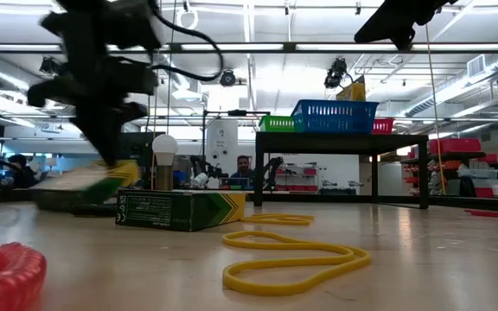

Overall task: Pick & Place Office Desk Supplies
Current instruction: Put the yellow crayon box into the blue bin

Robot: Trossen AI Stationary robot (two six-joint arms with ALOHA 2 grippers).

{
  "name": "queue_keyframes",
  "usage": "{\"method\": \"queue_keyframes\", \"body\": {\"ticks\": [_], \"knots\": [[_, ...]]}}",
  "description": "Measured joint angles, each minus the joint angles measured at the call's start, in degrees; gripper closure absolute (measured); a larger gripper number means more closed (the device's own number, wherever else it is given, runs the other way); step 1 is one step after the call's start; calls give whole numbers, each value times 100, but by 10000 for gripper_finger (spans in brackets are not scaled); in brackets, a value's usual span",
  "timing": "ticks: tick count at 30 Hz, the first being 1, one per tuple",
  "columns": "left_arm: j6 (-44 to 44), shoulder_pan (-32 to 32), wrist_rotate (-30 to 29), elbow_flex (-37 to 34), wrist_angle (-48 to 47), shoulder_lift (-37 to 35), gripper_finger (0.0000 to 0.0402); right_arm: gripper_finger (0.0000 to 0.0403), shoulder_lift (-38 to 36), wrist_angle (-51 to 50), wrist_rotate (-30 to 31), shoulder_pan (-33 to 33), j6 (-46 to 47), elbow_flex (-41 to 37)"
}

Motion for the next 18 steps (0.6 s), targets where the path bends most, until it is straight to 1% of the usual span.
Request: {"method": "queue_keyframes", "body": {"ticks": [4,7,9,11,14,16,18], "knots": [[1662,426,-179,364,317,560,400,392,0,0,-2,0,1,0],[2935,623,-275,583,931,1012,400,392,0,0,-4,0,21,0],[3595,679,-289,783,1372,1344,399,392,0,-1,-14,0,21,0],[4124,671,-336,1010,1644,1710,399,392,0,-21,-39,0,21,0],[4804,574,-343,1432,1707,2201,396,392,0,-30,-91,0,21,0],[5023,494,-305,1667,1716,2443,392,392,0,-31,-97,2,21,0],[5048,414,-199,1874,1707,2637,384,392,0,-36,-130,1,21,0]]}}
